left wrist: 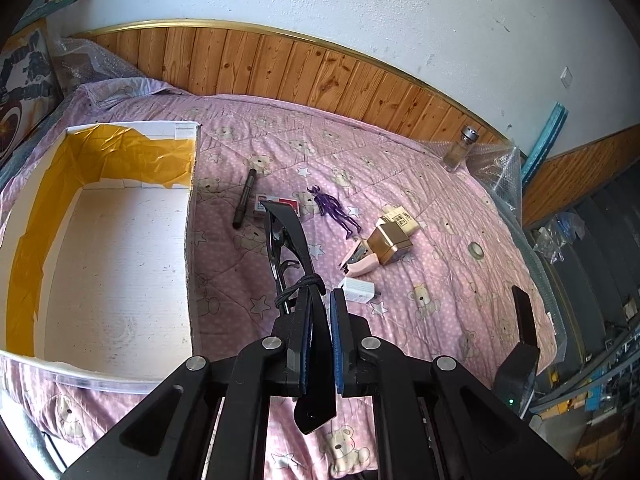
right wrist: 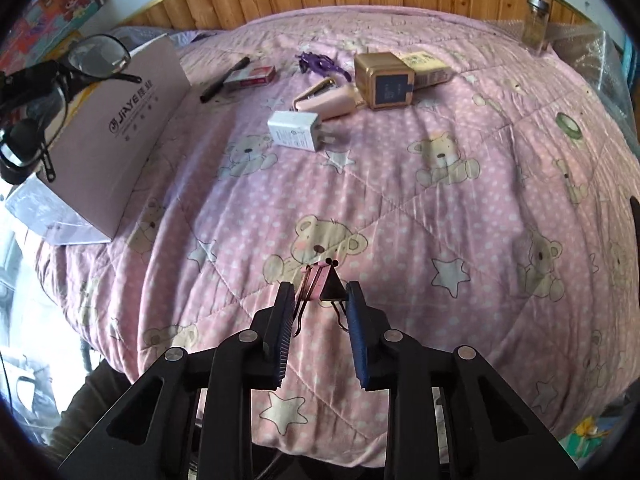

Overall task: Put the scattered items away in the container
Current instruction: 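Carry the glasses in the left tool and the clip in the right tool over the white box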

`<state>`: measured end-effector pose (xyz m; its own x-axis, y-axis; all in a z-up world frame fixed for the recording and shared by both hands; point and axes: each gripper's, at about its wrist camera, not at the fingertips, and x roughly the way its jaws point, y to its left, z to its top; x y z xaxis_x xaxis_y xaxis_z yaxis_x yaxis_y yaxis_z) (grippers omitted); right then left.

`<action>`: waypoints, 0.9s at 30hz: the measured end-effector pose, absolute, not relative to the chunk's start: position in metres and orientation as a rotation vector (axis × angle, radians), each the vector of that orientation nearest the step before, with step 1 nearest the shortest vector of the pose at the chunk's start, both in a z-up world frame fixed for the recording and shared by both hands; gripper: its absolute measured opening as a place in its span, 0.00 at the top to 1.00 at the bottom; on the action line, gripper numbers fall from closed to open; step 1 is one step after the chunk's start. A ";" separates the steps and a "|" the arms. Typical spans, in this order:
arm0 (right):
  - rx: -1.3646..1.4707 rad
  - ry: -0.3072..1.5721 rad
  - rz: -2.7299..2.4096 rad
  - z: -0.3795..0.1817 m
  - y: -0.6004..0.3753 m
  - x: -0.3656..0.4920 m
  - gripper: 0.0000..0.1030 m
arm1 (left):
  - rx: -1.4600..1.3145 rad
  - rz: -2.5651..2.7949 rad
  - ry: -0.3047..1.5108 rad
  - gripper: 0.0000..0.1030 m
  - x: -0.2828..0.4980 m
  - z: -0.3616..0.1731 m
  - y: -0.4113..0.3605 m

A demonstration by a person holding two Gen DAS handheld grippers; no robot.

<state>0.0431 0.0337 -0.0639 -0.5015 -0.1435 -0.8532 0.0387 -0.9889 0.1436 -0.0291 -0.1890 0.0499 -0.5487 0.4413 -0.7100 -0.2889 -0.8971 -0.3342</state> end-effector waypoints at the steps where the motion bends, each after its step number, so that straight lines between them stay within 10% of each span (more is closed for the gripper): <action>1: 1.489 -0.163 -2.634 -0.058 0.032 0.043 0.74 | -1.191 2.434 -0.251 0.91 -0.030 0.049 -0.189; 27: 1.134 -0.054 -2.581 0.069 -0.083 -0.019 0.74 | -1.105 2.548 -0.230 0.91 -0.041 0.088 -0.237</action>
<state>-0.0192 -0.0829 0.0688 -0.6333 -0.3044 -0.7115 0.2745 -0.9480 0.1613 -0.0407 -0.2369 0.0876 -0.6328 0.3811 -0.6741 -0.2542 -0.9245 -0.2840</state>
